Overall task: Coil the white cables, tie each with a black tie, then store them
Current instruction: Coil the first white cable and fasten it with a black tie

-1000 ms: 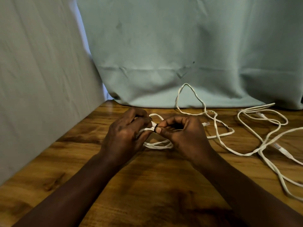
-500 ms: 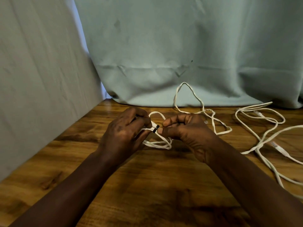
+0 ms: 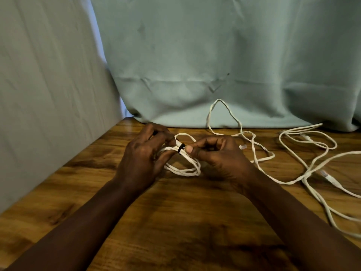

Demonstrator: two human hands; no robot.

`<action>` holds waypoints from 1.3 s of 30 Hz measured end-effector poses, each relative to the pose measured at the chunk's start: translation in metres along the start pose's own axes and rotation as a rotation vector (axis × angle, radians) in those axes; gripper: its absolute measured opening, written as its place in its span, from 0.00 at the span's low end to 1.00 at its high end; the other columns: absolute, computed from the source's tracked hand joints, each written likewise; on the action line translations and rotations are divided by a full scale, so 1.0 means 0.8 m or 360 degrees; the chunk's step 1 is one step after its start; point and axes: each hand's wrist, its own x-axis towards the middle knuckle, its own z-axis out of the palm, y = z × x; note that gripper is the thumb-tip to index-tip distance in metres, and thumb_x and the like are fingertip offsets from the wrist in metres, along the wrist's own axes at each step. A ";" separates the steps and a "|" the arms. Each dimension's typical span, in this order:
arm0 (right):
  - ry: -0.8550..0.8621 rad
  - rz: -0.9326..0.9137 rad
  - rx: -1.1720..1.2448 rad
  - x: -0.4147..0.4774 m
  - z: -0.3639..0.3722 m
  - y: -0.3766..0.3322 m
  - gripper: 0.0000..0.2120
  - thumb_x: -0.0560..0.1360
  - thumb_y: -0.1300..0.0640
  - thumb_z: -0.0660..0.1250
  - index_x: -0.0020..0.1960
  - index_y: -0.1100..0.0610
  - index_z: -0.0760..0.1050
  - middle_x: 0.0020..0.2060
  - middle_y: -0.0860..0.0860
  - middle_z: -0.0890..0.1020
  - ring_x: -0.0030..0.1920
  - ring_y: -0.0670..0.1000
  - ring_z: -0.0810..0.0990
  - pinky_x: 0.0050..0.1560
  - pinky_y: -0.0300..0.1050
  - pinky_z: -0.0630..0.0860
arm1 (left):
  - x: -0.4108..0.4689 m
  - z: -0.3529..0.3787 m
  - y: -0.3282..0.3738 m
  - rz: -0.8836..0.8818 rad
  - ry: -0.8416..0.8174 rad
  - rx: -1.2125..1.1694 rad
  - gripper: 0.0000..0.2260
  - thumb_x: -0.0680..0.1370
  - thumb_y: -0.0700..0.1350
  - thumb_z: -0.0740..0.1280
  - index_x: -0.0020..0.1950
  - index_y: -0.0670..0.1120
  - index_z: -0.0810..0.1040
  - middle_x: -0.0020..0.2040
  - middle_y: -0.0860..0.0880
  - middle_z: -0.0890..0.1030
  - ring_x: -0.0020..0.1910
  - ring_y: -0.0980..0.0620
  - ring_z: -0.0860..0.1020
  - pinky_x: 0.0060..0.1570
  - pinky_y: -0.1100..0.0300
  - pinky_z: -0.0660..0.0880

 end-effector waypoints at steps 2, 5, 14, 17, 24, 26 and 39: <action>-0.0032 0.0040 0.0005 0.000 -0.001 -0.001 0.05 0.73 0.61 0.77 0.47 0.63 0.85 0.43 0.56 0.88 0.44 0.54 0.85 0.46 0.48 0.80 | 0.000 0.000 0.000 0.0009 0.0004 0.0006 0.07 0.76 0.42 0.76 0.53 0.47 0.82 0.55 0.50 0.77 0.53 0.57 0.75 0.48 0.63 0.73; 0.0000 0.0138 0.0085 0.000 0.003 -0.001 0.02 0.73 0.63 0.77 0.43 0.59 0.85 0.44 0.60 0.88 0.44 0.58 0.82 0.49 0.54 0.77 | 0.000 -0.002 0.002 0.0078 0.0004 0.0057 0.08 0.76 0.42 0.76 0.54 0.46 0.83 0.55 0.48 0.78 0.54 0.59 0.73 0.50 0.69 0.68; 0.0021 0.0090 -0.0007 0.001 -0.002 -0.003 0.06 0.69 0.68 0.78 0.38 0.60 0.84 0.39 0.52 0.88 0.43 0.48 0.86 0.43 0.39 0.82 | 0.001 -0.006 0.007 0.0213 0.0019 0.0101 0.10 0.73 0.40 0.78 0.52 0.43 0.84 0.53 0.44 0.80 0.51 0.49 0.80 0.47 0.60 0.74; 0.0113 -0.0112 -0.0233 -0.001 0.005 0.000 0.08 0.72 0.65 0.77 0.37 0.56 0.83 0.36 0.51 0.87 0.38 0.47 0.85 0.39 0.40 0.80 | 0.000 -0.006 0.008 0.0239 0.0008 0.0128 0.10 0.72 0.39 0.79 0.52 0.42 0.84 0.53 0.44 0.80 0.51 0.47 0.80 0.46 0.56 0.76; 0.0137 -0.0241 -0.0619 -0.003 0.004 -0.004 0.05 0.73 0.56 0.78 0.39 0.50 0.85 0.38 0.44 0.87 0.46 0.46 0.85 0.53 0.51 0.81 | 0.001 -0.004 0.009 0.0272 0.0006 0.0175 0.10 0.73 0.42 0.77 0.52 0.42 0.84 0.53 0.44 0.80 0.51 0.48 0.79 0.47 0.60 0.73; 0.0171 -0.0222 -0.0600 -0.003 0.004 -0.002 0.05 0.72 0.57 0.78 0.39 0.50 0.86 0.37 0.45 0.87 0.46 0.49 0.85 0.53 0.54 0.82 | 0.001 -0.003 0.008 0.0269 0.0017 0.0158 0.10 0.72 0.41 0.78 0.51 0.42 0.83 0.53 0.44 0.80 0.51 0.50 0.79 0.47 0.63 0.72; 0.0057 -0.0129 -0.0055 -0.007 0.012 0.006 0.06 0.72 0.63 0.78 0.40 0.53 0.86 0.41 0.51 0.88 0.42 0.44 0.85 0.42 0.36 0.80 | 0.000 0.000 0.001 0.0103 0.0044 -0.0004 0.09 0.72 0.39 0.79 0.50 0.43 0.84 0.51 0.47 0.79 0.51 0.59 0.74 0.50 0.74 0.68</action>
